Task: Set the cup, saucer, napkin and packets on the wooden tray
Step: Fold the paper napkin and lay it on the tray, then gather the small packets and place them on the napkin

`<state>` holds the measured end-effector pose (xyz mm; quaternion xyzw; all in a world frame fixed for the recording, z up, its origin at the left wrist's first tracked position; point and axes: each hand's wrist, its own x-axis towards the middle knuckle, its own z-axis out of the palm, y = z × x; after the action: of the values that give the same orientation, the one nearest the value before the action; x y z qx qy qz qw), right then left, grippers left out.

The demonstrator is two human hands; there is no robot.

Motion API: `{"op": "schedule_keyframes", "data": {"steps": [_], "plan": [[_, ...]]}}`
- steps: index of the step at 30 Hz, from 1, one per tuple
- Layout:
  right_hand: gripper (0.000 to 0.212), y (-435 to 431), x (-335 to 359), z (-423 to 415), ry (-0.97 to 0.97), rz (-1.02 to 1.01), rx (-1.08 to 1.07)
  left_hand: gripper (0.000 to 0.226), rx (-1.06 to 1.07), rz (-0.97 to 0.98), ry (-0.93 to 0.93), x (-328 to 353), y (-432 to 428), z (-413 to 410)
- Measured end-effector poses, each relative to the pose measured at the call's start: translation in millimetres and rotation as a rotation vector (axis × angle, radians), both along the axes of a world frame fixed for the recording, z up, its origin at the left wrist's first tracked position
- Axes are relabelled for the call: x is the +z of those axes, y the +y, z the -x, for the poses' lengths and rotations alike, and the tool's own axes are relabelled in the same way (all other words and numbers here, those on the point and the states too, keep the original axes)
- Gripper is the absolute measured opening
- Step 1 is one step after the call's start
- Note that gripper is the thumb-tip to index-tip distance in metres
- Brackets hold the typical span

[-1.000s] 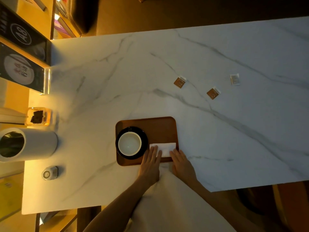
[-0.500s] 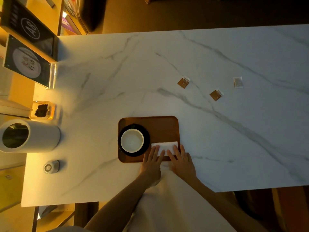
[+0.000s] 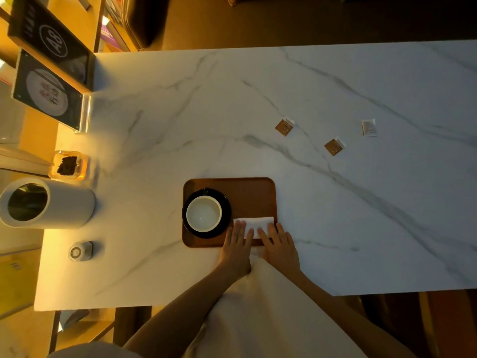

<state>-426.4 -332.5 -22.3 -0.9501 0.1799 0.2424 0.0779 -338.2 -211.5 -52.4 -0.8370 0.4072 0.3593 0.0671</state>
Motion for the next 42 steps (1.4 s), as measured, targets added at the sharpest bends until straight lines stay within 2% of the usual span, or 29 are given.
{"op": "schedule_keyframes", "data": {"steps": [6, 10, 12, 15, 21, 25, 29, 33, 37, 39, 42], "plan": [[0.063, 1, 2, 7, 0.015, -0.035, -0.006, 0.086, 0.016, 0.001, 0.017, 1, 1, 0], [0.057, -5, 0, 6, -0.054, -0.152, -0.039, 0.081, 0.041, 0.055, 0.088, 11, 3, -7], [0.050, -6, -1, 7, -0.042, -0.208, -0.114, 0.076, 0.099, 0.087, 0.146, 18, 6, -10], [0.040, -8, -1, 15, -0.141, -0.214, -0.276, 0.067, 0.148, 0.132, 0.187, 31, 13, -15], [0.051, -29, 16, 11, -0.141, -0.177, -0.326, 0.051, 0.074, 0.375, 0.075, 65, 18, -39], [0.060, -45, 42, -14, -0.222, -0.091, -0.326, 0.053, 0.050, 0.472, -0.030, 93, 9, -76], [0.071, -54, 70, -39, -0.246, 0.020, -0.321, 0.065, 0.025, 0.416, -0.244, 108, 0, -119], [0.074, -58, 91, -49, -0.283, 0.052, -0.409, 0.072, 0.071, 0.343, -0.289, 110, -9, -150], [0.073, -59, 97, -41, -0.310, 0.041, -0.492, 0.071, 0.037, 0.500, -0.492, 113, -13, -157], [0.073, -64, 97, -32, -0.325, 0.034, -0.546, 0.067, 0.005, 0.521, -0.469, 110, -21, -156], [0.071, -73, 93, -13, -0.310, -0.001, -0.599, 0.068, -0.037, 0.310, -0.356, 106, -40, -148]]}}
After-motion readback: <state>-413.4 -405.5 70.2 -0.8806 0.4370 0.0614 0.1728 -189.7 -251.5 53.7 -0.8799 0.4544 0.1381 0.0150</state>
